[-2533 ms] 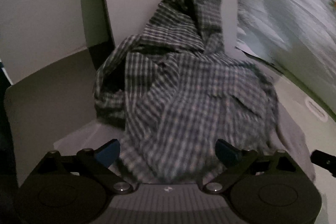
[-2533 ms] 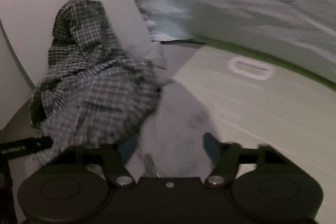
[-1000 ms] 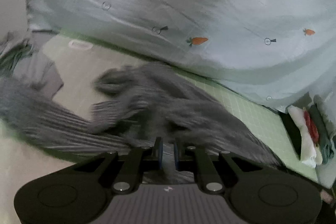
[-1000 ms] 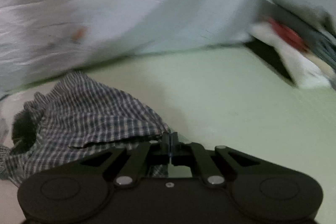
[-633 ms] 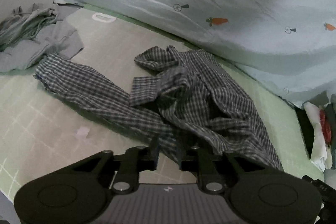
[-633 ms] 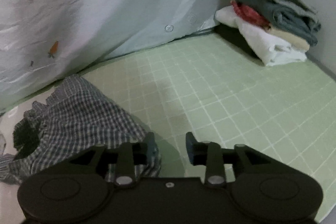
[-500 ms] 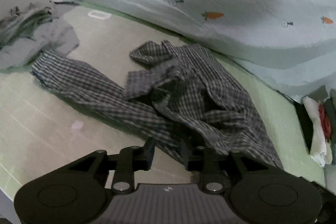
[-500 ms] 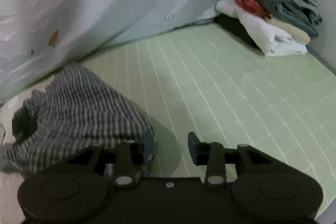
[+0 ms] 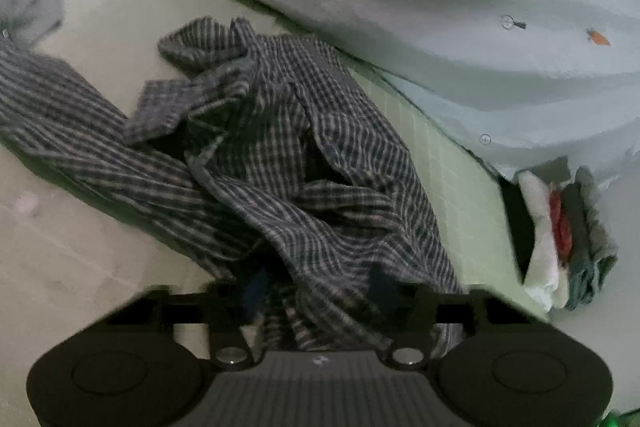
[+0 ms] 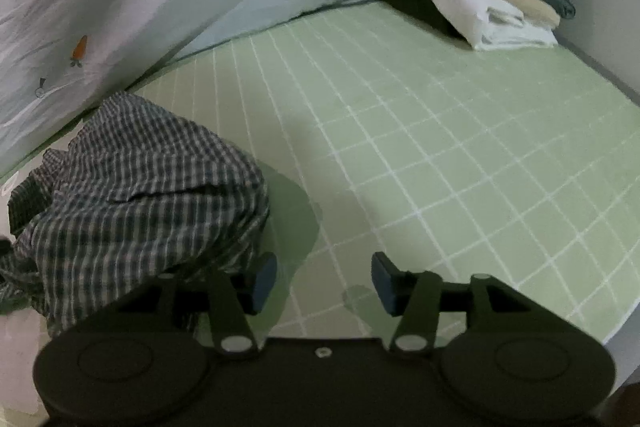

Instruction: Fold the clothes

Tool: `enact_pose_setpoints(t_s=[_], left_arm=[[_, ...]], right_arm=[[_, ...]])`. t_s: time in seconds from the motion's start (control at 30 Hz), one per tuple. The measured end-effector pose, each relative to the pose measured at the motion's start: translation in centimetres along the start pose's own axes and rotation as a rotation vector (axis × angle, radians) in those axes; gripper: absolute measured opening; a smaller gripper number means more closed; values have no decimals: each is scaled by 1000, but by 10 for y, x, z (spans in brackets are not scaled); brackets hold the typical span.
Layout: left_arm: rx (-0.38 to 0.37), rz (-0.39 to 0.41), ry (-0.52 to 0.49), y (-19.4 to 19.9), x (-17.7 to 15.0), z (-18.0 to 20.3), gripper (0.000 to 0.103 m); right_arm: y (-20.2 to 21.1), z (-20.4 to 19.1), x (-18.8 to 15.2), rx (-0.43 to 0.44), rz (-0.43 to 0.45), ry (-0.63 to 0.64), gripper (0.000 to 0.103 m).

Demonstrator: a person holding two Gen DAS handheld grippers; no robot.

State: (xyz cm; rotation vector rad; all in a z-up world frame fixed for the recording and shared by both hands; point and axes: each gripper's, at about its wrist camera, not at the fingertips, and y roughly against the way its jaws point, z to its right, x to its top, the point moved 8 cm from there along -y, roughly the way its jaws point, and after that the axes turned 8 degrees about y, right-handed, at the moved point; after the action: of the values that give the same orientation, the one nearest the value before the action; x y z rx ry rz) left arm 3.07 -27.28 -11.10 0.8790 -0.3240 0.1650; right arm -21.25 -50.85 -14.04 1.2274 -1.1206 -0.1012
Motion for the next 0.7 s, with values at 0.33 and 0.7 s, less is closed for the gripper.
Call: enact_pose_setpoints(t_s=[0.33,0.7], left_arm=[[37,326,32,75,72,-30,0],[108,329,141,93,61,-87,0]], right_arm=[[-10,-36,-10,52,-37,59,56],[-21,-109,-16,238,-84,202,66]])
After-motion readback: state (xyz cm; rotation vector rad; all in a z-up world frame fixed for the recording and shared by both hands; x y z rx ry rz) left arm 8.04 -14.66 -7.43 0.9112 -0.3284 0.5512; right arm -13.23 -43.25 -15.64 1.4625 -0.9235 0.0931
